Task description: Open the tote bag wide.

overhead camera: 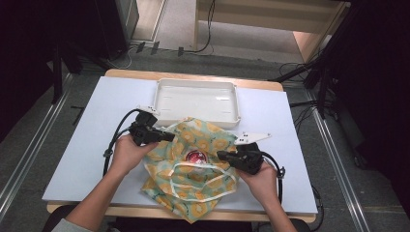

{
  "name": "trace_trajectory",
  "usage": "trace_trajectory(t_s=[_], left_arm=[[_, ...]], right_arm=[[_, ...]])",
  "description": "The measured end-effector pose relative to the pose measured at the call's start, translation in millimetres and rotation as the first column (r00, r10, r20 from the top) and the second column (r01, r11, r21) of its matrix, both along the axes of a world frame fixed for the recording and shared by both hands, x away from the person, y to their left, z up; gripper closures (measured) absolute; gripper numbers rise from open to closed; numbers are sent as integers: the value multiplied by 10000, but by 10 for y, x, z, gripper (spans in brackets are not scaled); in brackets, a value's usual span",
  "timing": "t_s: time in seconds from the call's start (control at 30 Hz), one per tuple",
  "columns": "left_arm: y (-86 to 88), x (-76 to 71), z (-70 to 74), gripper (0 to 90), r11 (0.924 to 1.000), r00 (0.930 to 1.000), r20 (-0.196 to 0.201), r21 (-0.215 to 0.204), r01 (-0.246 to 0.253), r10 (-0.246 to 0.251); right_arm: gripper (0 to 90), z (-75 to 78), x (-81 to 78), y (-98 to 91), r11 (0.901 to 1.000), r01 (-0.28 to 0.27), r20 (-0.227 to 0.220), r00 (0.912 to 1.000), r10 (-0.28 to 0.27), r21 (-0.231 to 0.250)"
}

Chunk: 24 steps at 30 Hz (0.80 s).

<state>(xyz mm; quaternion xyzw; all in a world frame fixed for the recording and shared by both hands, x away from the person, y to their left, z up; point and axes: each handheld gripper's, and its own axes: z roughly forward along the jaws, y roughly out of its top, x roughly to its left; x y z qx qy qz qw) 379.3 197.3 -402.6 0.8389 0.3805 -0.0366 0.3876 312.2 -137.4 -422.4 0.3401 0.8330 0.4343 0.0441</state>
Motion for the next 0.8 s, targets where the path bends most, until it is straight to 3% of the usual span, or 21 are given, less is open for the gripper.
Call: trace_trajectory(t_s=[0.43,0.8], left_arm=[[12,72,-22,900,9998,9998,-146,144,-102,104],[116,256,-47,900,9980,9980,-285,307,-549,557]], right_arm=[[900,-245,-335,140,9951,-928,-619,9940,905,-349],[900,-433,-597,347,9773,-2042,-1168,9735,1966,-568]])
